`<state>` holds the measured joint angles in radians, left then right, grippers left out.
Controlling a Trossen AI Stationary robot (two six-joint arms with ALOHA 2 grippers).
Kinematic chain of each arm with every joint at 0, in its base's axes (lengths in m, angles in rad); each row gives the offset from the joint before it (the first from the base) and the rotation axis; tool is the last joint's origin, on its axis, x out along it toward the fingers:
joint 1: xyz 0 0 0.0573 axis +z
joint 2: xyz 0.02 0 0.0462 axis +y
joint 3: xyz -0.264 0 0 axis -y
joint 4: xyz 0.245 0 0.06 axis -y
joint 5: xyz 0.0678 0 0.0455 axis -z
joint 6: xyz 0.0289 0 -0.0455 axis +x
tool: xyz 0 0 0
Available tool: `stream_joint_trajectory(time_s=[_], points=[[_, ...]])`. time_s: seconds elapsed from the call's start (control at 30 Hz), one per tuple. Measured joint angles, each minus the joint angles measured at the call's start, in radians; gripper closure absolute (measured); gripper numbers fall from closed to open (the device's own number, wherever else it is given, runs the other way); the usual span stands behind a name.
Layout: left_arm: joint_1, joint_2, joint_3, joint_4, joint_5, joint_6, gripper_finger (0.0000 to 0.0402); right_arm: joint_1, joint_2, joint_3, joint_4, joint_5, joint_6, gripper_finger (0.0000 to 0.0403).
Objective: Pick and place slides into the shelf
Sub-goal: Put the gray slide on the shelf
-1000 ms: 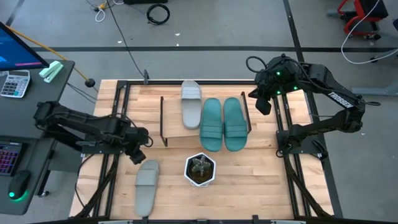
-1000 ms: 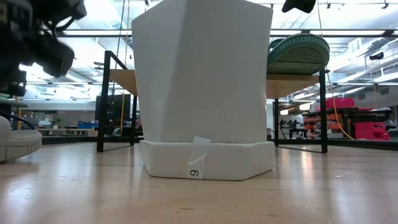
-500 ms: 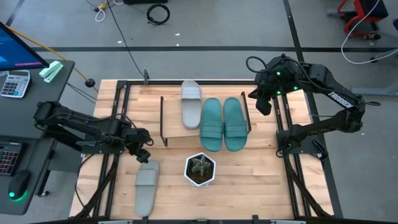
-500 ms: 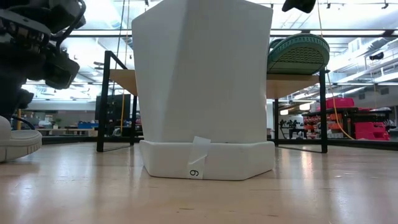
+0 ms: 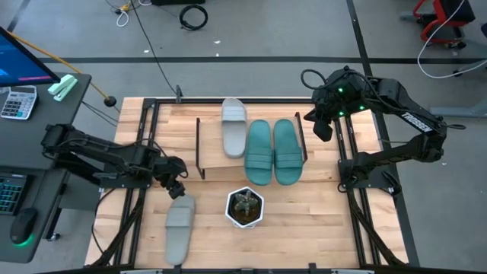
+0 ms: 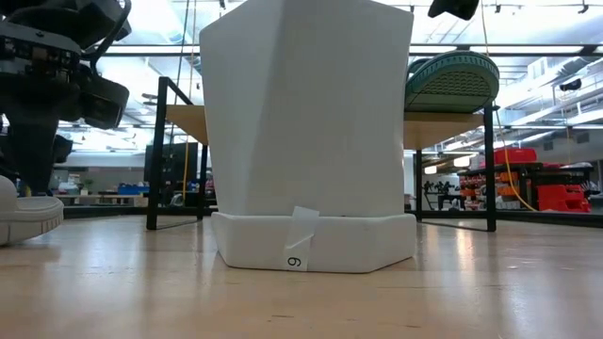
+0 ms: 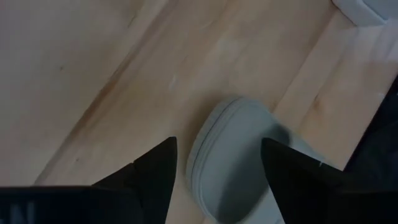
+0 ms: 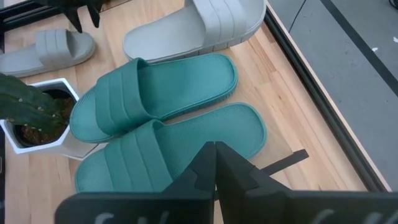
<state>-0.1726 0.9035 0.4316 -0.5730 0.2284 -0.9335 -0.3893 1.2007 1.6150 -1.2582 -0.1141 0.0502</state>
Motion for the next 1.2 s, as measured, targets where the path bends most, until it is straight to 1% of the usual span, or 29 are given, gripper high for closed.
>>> stream_joint_trajectory(time_s=[0.13, 0.37, 0.47, 0.77, 0.97, 1.07, 1.2], points=[[-0.015, 0.000, 0.000, 0.002, -0.016, 0.030, 0.0161, 0.000, 0.000, 0.000, -0.004, 0.000, 0.000, 0.0392], [-0.057, 0.001, 0.000, 0.003, -0.078, 0.027, 0.0139, 0.000, 0.000, 0.000, -0.020, 0.000, 0.000, 0.0392], [-0.075, 0.021, 0.000, 0.011, -0.098, 0.029, 0.0134, 0.000, 0.000, 0.000, -0.020, 0.000, 0.000, 0.0392], [-0.124, 0.172, 0.000, 0.110, -0.105, 0.040, 0.0134, 0.000, 0.000, 0.000, -0.028, 0.000, 0.000, 0.0392], [-0.158, 0.281, 0.001, 0.206, -0.094, 0.037, 0.0133, 0.000, 0.000, 0.000, -0.029, 0.000, 0.000, 0.0392], [-0.177, 0.317, 0.003, 0.231, -0.098, 0.028, 0.0135, 0.000, 0.000, 0.000, -0.029, 0.000, 0.000, 0.0392], [-0.197, 0.336, 0.006, 0.237, -0.107, 0.025, 0.0145, 0.000, 0.000, 0.000, -0.031, 0.000, 0.000, 0.0392]])
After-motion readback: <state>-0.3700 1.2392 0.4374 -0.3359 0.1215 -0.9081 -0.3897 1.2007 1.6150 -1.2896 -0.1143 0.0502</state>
